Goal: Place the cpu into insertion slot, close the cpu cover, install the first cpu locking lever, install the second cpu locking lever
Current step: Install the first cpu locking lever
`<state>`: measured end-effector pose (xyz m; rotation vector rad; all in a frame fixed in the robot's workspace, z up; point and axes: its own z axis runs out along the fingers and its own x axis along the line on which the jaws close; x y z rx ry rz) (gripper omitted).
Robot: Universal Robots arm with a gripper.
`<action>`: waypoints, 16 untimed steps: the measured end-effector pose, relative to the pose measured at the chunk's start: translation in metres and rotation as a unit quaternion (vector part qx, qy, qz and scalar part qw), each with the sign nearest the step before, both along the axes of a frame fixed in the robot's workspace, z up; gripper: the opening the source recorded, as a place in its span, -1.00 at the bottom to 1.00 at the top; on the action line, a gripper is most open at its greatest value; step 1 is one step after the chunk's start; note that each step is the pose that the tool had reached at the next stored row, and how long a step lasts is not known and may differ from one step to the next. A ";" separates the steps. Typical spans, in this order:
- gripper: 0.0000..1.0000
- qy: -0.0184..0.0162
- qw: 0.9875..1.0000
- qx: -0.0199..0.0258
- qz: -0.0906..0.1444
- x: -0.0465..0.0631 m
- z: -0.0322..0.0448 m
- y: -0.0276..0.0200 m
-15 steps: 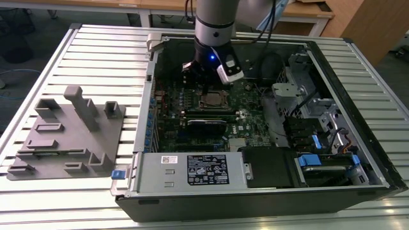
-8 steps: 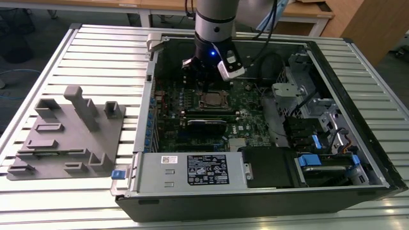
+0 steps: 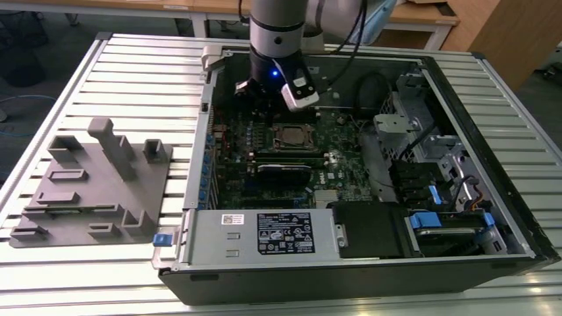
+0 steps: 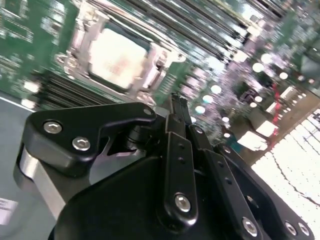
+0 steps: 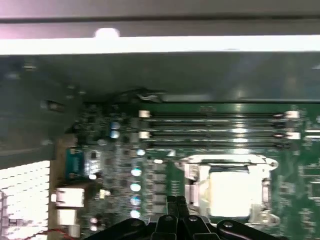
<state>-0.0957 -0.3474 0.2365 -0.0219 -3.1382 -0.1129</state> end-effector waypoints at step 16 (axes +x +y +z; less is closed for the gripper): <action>-0.79 -0.004 1.000 0.003 0.000 -0.022 -0.0005 0.0175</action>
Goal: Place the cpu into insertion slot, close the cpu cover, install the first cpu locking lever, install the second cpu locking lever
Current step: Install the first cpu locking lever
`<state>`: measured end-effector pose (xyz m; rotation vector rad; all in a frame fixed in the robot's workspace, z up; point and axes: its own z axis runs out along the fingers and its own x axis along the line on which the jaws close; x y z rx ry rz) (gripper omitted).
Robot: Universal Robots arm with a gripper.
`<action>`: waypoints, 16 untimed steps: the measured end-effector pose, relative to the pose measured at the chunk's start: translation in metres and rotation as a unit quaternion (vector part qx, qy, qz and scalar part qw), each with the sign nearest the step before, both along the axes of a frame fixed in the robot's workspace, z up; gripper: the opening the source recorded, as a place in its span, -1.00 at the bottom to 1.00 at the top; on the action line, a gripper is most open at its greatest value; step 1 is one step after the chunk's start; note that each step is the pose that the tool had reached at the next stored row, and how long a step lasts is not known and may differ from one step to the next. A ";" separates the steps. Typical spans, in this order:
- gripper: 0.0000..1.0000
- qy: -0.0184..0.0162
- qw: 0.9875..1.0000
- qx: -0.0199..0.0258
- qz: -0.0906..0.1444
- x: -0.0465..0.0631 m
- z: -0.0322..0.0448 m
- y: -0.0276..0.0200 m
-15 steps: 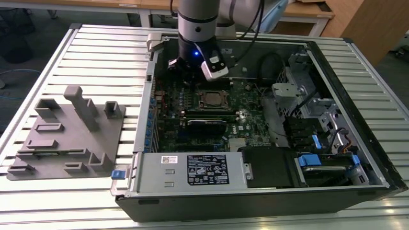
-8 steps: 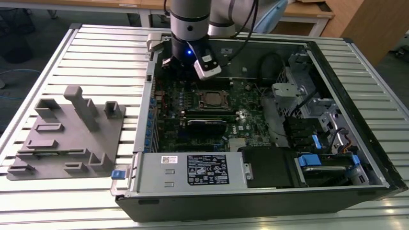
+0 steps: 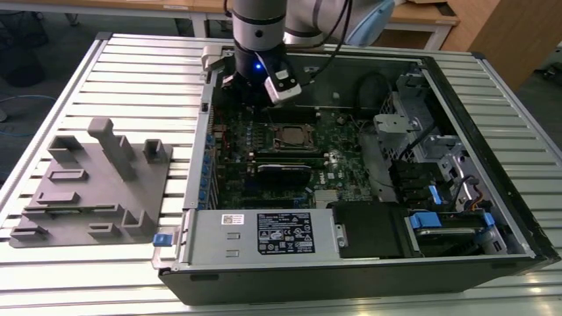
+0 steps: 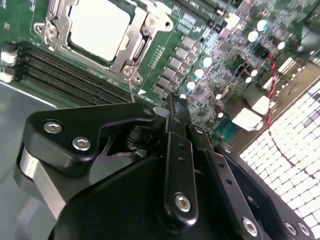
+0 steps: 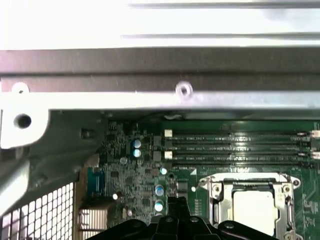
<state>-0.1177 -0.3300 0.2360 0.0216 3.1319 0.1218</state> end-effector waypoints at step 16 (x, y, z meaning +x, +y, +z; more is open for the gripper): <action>-0.79 -0.001 0.999 0.049 0.000 -0.001 0.0046 0.0031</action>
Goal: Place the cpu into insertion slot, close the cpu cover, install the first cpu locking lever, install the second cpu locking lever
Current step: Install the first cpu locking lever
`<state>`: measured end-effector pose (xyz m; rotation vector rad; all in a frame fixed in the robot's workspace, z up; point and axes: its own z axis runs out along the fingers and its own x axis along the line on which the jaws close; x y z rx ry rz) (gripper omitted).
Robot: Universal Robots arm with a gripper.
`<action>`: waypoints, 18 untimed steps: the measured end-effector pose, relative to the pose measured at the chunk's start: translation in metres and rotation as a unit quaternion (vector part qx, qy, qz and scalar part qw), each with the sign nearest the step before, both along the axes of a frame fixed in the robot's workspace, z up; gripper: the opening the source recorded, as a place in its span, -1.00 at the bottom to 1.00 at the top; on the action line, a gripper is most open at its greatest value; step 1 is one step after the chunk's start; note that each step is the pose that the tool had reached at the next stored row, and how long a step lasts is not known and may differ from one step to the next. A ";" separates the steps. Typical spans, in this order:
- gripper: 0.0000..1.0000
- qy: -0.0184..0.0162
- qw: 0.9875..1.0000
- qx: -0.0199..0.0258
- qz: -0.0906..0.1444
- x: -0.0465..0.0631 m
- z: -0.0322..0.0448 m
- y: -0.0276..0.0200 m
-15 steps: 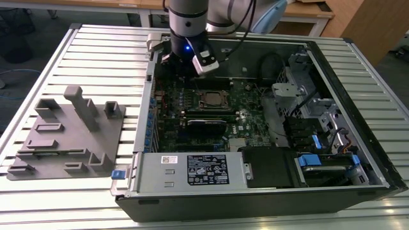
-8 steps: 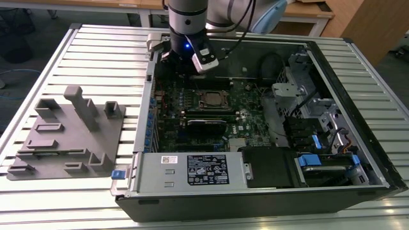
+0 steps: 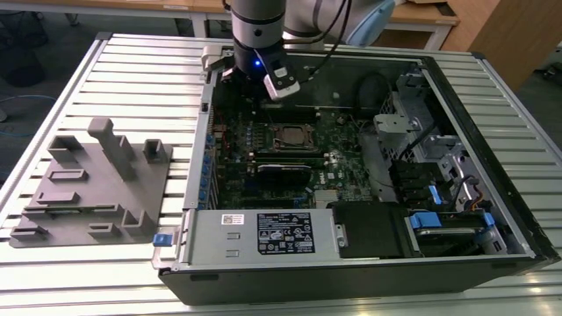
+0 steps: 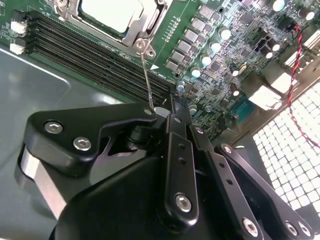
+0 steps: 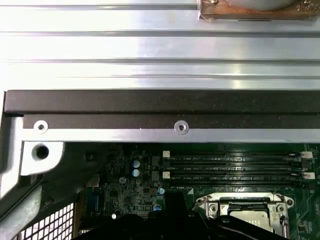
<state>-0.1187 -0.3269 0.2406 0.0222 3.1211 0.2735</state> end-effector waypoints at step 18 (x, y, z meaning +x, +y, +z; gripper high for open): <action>-0.79 0.001 1.000 0.006 0.000 0.022 0.0002 -0.0009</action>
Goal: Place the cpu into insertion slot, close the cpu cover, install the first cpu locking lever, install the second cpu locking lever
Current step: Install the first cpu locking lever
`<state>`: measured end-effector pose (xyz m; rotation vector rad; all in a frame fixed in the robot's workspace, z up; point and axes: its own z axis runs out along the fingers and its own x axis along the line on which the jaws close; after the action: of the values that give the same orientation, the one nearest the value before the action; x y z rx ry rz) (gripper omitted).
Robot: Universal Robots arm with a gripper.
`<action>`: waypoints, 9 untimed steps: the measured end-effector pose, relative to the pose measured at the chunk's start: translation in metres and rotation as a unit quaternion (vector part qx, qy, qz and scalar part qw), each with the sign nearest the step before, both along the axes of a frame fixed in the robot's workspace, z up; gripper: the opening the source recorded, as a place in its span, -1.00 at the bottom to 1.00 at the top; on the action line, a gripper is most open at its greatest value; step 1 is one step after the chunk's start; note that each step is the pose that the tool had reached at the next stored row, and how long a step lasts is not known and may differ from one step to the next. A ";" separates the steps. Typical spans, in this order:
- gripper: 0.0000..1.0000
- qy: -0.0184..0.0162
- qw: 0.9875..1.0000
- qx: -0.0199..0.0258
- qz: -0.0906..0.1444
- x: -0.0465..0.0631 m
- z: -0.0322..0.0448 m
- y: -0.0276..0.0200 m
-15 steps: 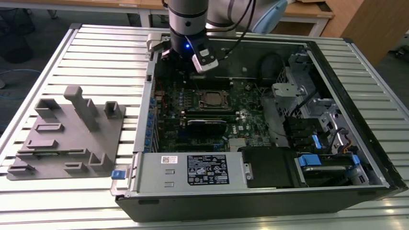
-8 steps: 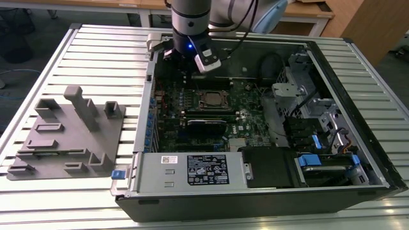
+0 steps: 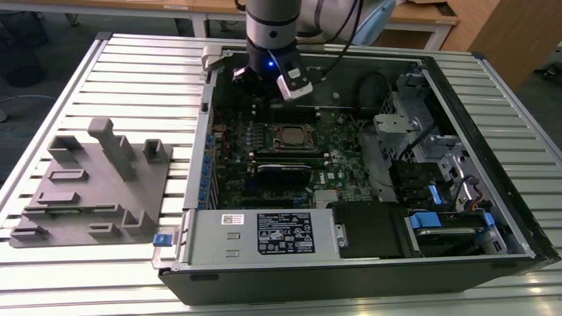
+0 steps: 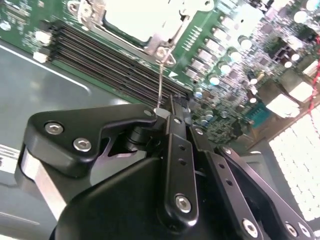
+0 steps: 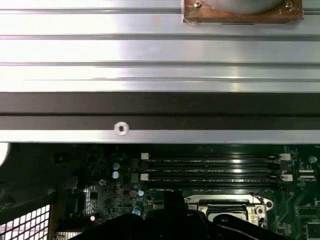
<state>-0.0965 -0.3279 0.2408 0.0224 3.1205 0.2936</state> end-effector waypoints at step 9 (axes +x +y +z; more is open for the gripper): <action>-0.79 0.000 1.000 0.000 -0.002 0.017 -0.0001 -0.0006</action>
<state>-0.0792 -0.3285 0.2406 0.0291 3.1204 0.2940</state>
